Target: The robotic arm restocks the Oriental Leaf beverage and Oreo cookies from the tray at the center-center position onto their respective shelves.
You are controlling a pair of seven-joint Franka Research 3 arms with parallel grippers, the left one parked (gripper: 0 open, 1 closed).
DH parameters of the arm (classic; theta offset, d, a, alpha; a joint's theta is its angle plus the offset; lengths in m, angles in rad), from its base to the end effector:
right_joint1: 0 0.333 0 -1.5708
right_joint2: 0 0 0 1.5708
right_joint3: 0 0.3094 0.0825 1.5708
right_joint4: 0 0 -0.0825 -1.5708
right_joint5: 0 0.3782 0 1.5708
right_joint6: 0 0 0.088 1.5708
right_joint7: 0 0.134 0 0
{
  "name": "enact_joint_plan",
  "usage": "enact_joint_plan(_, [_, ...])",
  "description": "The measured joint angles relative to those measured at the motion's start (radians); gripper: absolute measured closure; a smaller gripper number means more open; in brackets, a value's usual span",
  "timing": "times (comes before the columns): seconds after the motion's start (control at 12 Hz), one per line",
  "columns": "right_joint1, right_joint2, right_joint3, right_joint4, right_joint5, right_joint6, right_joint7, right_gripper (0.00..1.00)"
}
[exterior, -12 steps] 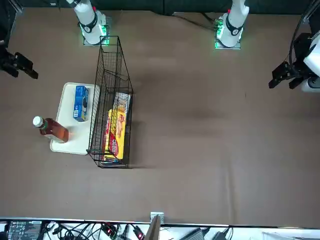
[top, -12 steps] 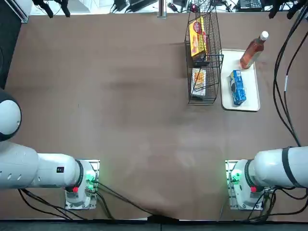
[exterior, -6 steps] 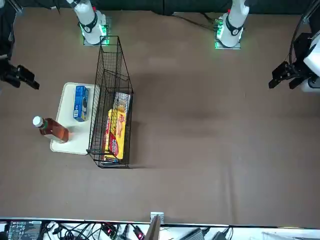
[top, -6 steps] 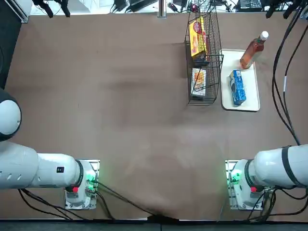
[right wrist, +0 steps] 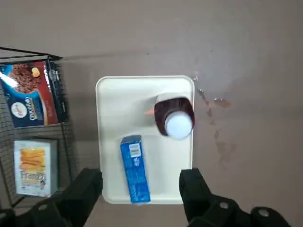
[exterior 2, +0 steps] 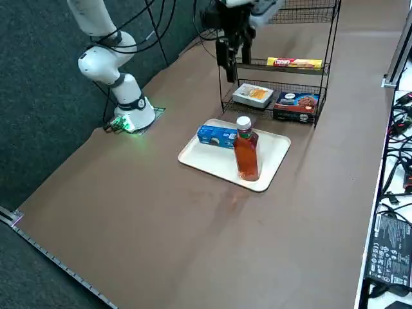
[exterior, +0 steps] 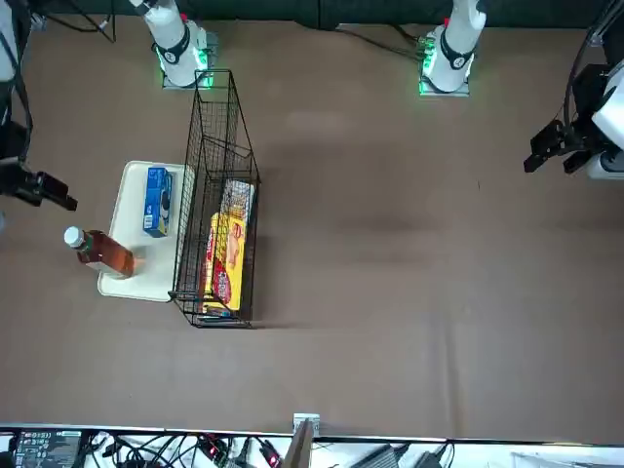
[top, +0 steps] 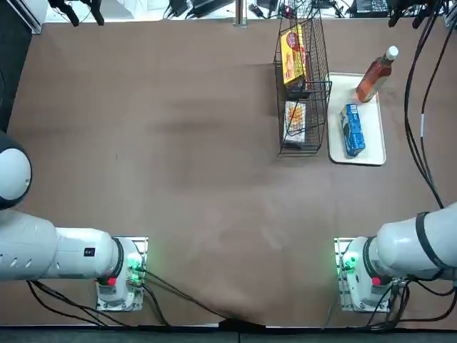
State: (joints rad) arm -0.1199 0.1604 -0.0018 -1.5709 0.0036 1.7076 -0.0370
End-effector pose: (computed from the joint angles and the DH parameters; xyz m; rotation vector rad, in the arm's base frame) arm 0.5978 -0.0726 0.5102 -3.1334 0.1336 0.0366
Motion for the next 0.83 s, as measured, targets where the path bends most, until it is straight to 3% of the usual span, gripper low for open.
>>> enact_joint_plan(0.42, [-0.036, 0.118, -0.001, 0.076, 0.0, 0.03, -0.113, 0.0])
enact_joint_plan(0.83, [-0.036, 0.185, -0.001, 0.089, -0.003, 0.11, -0.134, 0.0])
